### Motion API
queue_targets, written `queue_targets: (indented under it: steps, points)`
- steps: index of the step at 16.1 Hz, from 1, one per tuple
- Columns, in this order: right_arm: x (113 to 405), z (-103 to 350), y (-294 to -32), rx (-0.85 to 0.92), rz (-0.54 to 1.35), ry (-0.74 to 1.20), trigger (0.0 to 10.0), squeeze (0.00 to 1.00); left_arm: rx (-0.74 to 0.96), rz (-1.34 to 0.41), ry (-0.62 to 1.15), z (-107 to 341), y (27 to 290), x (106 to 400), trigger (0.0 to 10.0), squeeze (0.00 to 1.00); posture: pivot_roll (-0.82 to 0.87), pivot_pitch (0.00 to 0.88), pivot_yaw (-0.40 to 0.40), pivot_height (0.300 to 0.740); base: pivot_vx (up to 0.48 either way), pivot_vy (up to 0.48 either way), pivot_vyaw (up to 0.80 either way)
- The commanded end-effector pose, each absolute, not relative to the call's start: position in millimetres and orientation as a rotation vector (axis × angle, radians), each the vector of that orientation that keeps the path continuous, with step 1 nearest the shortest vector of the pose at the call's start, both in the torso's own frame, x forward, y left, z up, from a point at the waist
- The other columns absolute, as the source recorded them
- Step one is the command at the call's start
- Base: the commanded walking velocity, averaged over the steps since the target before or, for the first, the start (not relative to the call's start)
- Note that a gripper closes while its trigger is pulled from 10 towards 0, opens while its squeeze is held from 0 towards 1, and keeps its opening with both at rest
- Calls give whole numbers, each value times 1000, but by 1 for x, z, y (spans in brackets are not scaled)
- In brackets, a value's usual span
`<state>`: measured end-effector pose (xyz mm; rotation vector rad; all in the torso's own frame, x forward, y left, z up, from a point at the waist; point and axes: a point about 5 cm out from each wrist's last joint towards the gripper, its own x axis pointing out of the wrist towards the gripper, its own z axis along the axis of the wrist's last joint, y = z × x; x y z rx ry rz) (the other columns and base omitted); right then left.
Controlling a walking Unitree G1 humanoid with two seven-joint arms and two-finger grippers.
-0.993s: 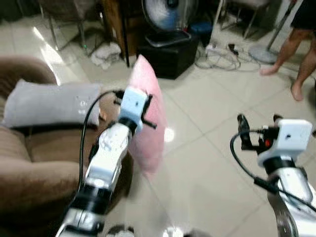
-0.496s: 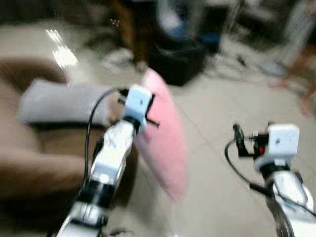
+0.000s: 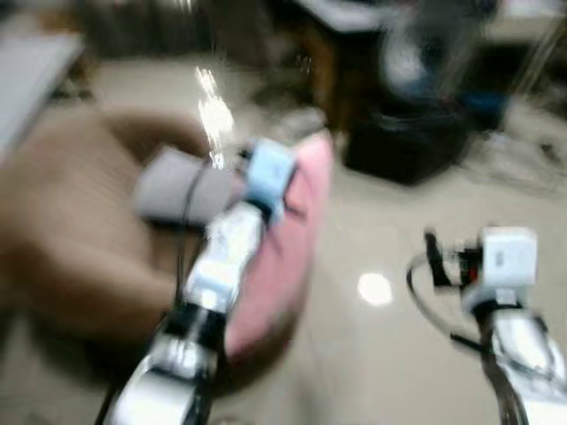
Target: Move the pillow to the sofa from floor
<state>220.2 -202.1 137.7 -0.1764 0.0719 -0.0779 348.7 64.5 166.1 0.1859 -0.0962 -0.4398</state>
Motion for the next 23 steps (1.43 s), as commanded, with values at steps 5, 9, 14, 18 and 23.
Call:
queue_targets:
  steps: [5,9,14,18,23]
  points:
    - [218,137,-196,-171,-71,59,10000,0,212,-415,-150,179,70,358,10000,0,-104,19,0,740,351,0,800]
    - [215,136,-197,-156,-76,58,10000,0,228,-465,-42,160,54,363,10000,0,-107,29,-5,740,80,0,200]
    - [207,129,-181,-156,126,107,10000,0,339,-364,108,126,35,366,10000,0,-130,34,7,740,0,0,0]
    - [187,115,-165,-202,364,204,10000,0,423,-236,231,112,73,374,10000,0,-130,34,12,740,0,0,0]
    - [176,110,-158,-139,555,254,10000,0,482,-66,356,98,129,377,10000,0,-114,40,-6,740,0,0,0]
